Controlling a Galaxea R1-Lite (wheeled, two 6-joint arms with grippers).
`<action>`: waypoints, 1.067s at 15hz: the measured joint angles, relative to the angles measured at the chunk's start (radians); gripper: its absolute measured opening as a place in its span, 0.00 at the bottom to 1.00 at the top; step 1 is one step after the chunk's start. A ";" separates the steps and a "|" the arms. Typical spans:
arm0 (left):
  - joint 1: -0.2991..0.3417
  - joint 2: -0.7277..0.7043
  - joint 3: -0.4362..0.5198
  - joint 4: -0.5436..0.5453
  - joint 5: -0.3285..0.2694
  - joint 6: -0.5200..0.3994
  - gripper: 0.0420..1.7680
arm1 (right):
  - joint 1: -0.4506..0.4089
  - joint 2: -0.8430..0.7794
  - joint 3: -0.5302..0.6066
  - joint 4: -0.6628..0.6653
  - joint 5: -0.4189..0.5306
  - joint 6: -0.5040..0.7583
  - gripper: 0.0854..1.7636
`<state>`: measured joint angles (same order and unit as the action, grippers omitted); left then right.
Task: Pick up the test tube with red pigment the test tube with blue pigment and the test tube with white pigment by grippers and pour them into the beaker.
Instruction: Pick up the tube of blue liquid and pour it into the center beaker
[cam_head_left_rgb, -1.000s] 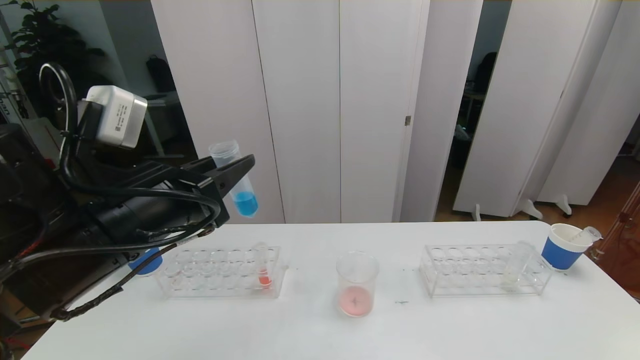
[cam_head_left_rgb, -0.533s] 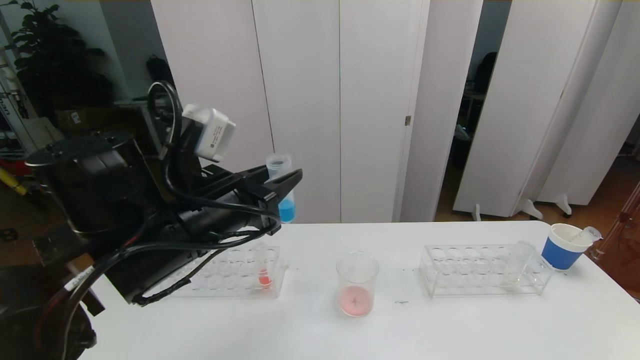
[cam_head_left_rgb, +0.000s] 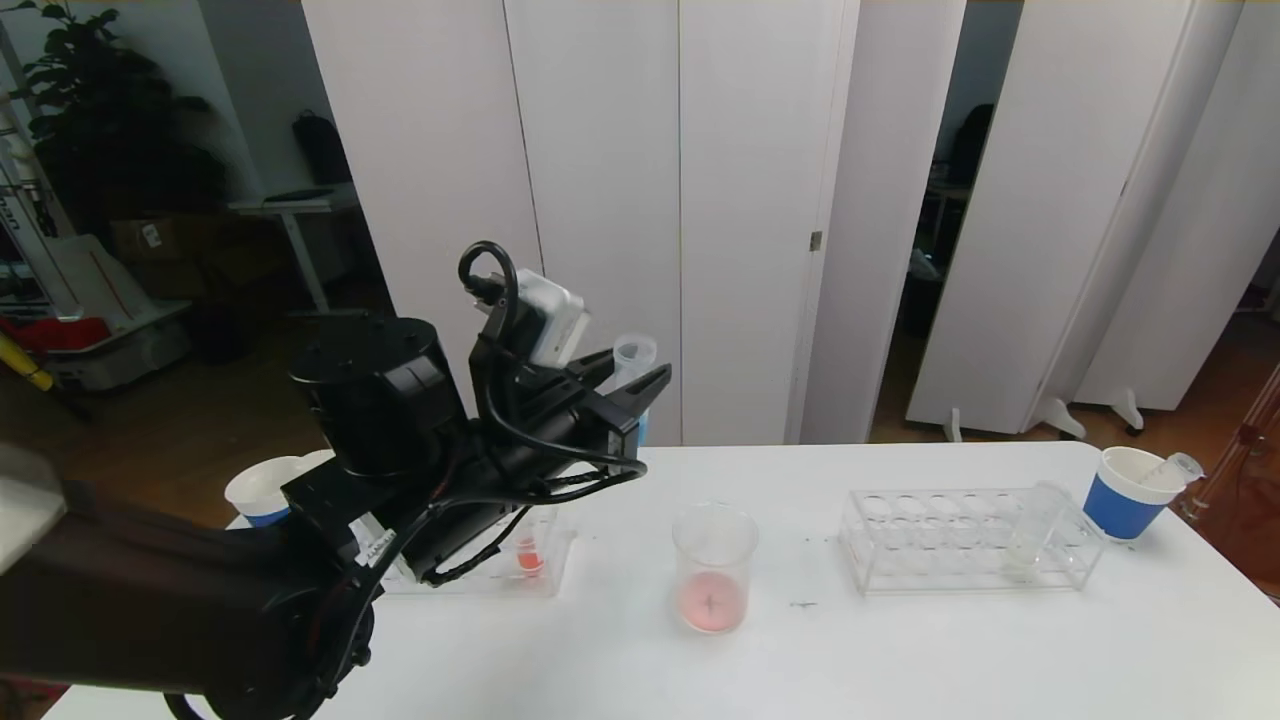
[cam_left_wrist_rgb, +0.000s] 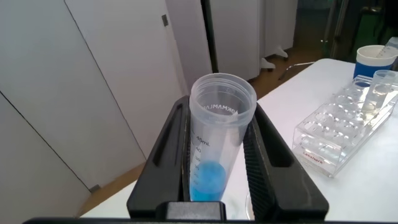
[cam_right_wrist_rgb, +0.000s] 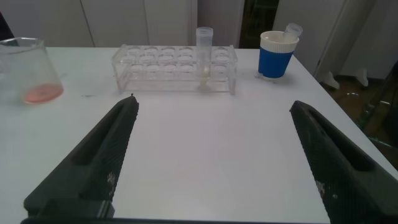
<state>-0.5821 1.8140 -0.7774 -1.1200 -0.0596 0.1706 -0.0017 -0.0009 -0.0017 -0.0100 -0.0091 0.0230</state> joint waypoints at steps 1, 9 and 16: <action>0.000 0.024 -0.001 -0.026 -0.011 0.021 0.31 | 0.000 0.000 0.000 0.000 0.000 0.000 0.99; 0.001 0.130 0.014 -0.169 -0.064 0.169 0.31 | 0.000 0.000 0.000 0.000 0.000 0.000 0.99; 0.025 0.181 0.058 -0.291 -0.214 0.314 0.31 | 0.000 0.000 0.000 0.000 0.000 0.000 0.99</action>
<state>-0.5574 1.9955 -0.7196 -1.4109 -0.2732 0.4845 -0.0017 -0.0009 -0.0017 -0.0100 -0.0091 0.0226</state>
